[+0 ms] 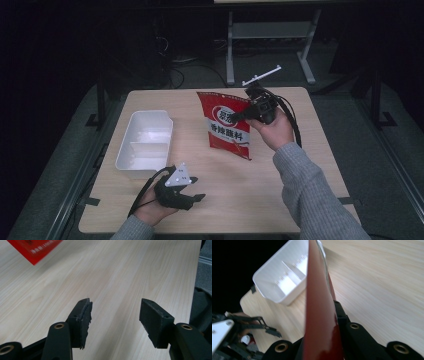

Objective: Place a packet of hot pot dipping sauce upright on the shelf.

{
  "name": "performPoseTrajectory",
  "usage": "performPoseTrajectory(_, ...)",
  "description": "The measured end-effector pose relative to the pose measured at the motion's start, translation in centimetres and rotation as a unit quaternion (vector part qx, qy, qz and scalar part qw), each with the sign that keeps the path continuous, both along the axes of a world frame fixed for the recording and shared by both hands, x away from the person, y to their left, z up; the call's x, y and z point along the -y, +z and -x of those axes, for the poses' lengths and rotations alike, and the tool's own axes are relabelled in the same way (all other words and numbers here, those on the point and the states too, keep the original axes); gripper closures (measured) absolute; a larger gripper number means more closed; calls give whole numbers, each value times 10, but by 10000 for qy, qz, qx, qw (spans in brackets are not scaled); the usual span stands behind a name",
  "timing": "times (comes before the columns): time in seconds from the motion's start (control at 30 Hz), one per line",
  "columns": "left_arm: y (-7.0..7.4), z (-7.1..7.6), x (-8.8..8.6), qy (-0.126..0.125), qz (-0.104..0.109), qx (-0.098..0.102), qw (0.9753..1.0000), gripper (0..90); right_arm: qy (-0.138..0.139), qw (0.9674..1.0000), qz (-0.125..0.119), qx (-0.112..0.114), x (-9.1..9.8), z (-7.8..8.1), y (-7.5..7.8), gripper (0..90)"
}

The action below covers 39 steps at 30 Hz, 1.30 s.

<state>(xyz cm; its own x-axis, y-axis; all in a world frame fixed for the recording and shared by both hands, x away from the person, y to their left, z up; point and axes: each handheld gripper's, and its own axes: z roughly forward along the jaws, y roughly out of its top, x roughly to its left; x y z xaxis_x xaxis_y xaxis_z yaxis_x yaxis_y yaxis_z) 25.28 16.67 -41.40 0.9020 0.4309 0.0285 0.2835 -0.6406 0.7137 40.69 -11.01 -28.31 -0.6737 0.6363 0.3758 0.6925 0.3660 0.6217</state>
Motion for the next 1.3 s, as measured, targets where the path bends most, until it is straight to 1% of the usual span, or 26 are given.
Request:
performPoseTrajectory(0.03,-1,1,-1,9,6,-16,10000,408,5,10000,-78,-25,-2,-1,0,889)
performPoseTrajectory(0.1,-1,2,-3,24,-16,-10,10000,401,-32,9999,-126,-36,-6,-4,-1,889)
performPoseTrajectory(0.23,-3,5,-8,85,-38,8,10000,367,1,9999,-147,-23,-17,-8,0,889)
performPoseTrajectory(0.5,-6,11,-16,131,-75,9,9999,355,24,9999,-135,69,-43,-15,9,889)
performPoseTrajectory(0.6,-9,12,-19,139,-132,-9,9998,352,15,9998,-191,88,-53,-16,13,889)
performPoseTrajectory(0.67,-9,13,-20,155,-148,-32,9998,341,22,9998,-183,120,-59,-17,15,889)
performPoseTrajectory(0.73,-9,13,-21,162,-169,-5,9997,316,20,9997,-194,141,-65,-19,18,889)
performPoseTrajectory(0.8,-9,14,-22,171,-160,11,9997,301,42,9996,-181,217,-72,-20,20,889)
performPoseTrajectory(0.87,-9,15,-24,184,-169,23,9997,296,71,9994,-152,298,-79,-20,22,889)
performPoseTrajectory(0.97,-11,17,-25,186,-210,14,9996,294,99,9993,-133,331,-89,-21,23,889)
performPoseTrajectory(1.07,-12,19,-27,202,-241,20,9995,290,109,9992,-147,364,-96,-23,24,889)
performPoseTrajectory(1.17,-11,20,-29,229,-235,48,9994,280,125,9987,-166,464,-102,-23,26,889)
performPoseTrajectory(1.3,-12,22,-31,243,-266,20,9993,276,141,9985,-196,498,-110,-25,27,889)
